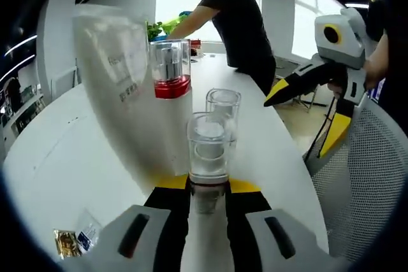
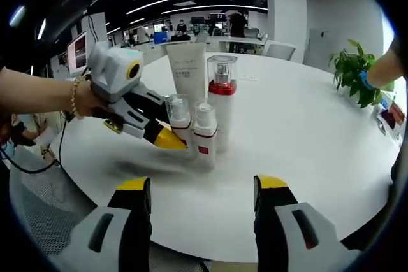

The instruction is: Arrange the skincare products in the storage area until every visible bottle or jar stands upright without overlapping.

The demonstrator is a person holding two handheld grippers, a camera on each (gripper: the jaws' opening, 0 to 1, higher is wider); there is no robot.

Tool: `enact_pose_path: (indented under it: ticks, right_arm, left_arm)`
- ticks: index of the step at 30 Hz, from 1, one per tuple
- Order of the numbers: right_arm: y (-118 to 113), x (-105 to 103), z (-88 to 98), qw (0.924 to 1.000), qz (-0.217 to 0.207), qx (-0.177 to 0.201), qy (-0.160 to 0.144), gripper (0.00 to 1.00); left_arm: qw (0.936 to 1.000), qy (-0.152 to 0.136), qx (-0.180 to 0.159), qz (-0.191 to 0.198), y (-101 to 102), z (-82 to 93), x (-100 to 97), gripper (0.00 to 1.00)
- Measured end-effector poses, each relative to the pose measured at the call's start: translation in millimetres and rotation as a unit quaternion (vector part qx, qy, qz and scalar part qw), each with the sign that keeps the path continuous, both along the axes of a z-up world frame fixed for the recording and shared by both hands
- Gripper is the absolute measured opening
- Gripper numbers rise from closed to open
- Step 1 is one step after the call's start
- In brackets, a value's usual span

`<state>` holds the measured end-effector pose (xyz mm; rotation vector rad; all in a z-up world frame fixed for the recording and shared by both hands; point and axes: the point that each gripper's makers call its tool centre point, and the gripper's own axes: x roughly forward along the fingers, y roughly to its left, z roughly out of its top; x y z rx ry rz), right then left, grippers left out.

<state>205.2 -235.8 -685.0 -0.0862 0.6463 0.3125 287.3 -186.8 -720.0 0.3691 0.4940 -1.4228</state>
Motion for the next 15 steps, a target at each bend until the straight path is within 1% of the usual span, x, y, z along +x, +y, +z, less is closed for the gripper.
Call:
enact_pose_path:
  ticks: [4, 10, 15]
  right_arm:
    - [-0.8, 0.4, -0.6, 1.0000, -0.002, 0.000, 0.000, 0.65]
    - [-0.5, 0.5, -0.8, 1.0000, -0.002, 0.001, 0.001, 0.65]
    - [-0.1, 1.0, -1.6, 1.0000, -0.001, 0.000, 0.001, 0.65]
  left_arm:
    - [0.9999, 0.008, 0.000, -0.010, -1.9, -1.8, 1.3, 0.17]
    - [0.9997, 0.006, 0.014, -0.020, -0.3, -8.5, -3.8, 0.17]
    - [0.9997, 0.006, 0.017, -0.019, 0.5, -7.9, -4.6, 0.17]
